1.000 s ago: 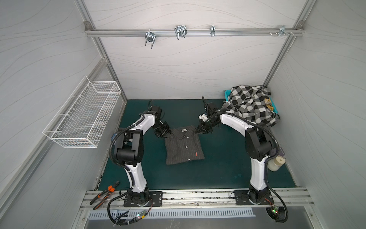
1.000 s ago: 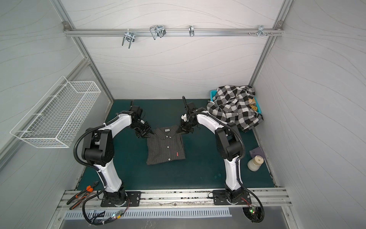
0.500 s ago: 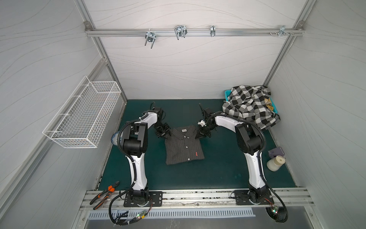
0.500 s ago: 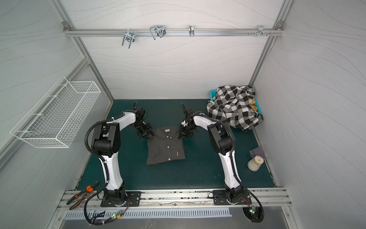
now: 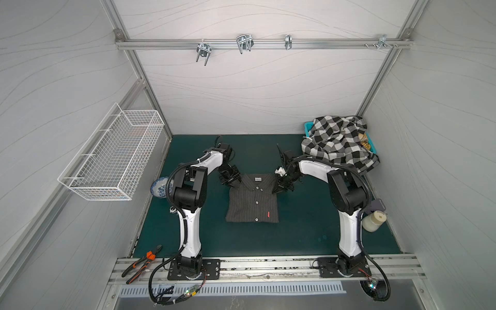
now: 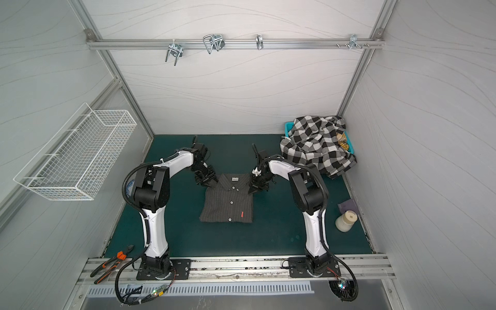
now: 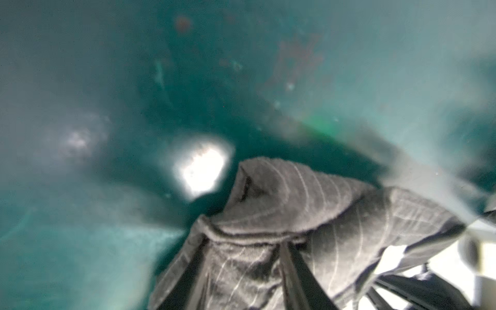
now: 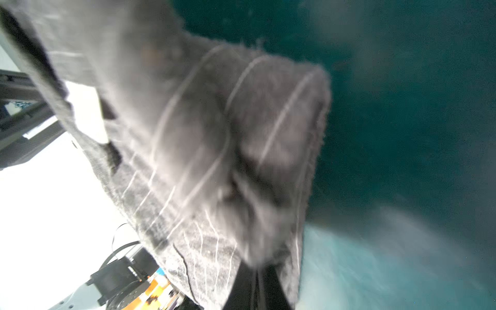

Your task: Fold and stack the long sleeve shirts

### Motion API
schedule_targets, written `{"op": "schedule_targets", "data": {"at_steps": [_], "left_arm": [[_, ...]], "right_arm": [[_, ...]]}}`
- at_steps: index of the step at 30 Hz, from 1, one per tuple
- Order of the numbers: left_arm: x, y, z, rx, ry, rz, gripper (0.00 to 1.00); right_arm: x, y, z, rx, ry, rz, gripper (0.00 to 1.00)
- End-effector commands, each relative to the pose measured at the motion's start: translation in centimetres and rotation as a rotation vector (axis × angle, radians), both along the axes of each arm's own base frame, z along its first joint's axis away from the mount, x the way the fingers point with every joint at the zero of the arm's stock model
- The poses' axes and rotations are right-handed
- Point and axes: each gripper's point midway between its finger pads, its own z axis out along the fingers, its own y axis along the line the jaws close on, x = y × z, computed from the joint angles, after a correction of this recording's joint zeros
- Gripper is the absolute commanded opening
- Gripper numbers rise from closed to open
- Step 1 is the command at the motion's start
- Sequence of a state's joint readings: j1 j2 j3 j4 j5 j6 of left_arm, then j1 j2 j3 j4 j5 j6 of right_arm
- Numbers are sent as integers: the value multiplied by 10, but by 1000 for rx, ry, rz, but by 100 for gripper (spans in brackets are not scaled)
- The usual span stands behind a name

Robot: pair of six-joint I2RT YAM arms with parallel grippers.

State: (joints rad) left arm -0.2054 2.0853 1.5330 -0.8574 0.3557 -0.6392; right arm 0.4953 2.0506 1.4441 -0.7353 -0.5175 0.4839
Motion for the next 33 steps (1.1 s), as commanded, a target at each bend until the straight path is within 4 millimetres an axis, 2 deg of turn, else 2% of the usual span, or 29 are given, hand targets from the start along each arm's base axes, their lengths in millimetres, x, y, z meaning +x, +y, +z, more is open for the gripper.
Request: {"op": "schedule_targets", "data": {"at_steps": [1,3,5,7,10,14,18,22,25,30,33], "left_arm": [[10,16,50,59,-92,37,48],[6,18,68,66,-121,30,48],[-5,11,77,26,-127,18,46],[-20,0,77,-23,-114,-3,44],[-40,-10,64,-99,-68,3,39],[-51,-8,36,-99,-21,15,35],[-50,-5,15,-82,7,17,33],[-51,-3,2,-69,26,23,30],[-55,-3,-3,-70,35,23,30],[-56,-3,-10,-70,48,25,29],[-48,-6,-1,-80,28,29,30]], "right_arm": [[4,-12,35,-36,-67,7,8],[1,-9,47,-31,-78,16,8],[-7,-3,59,-30,-101,35,9],[-17,4,65,-17,-102,44,9],[-34,15,65,-13,-93,63,9],[-49,22,45,-32,-53,69,10],[-60,17,17,-70,-17,69,11],[-66,12,-10,-97,31,71,11],[-63,6,-23,-124,45,64,10],[-51,-4,-25,-126,44,37,10],[-47,-5,-17,-116,28,40,10]]}}
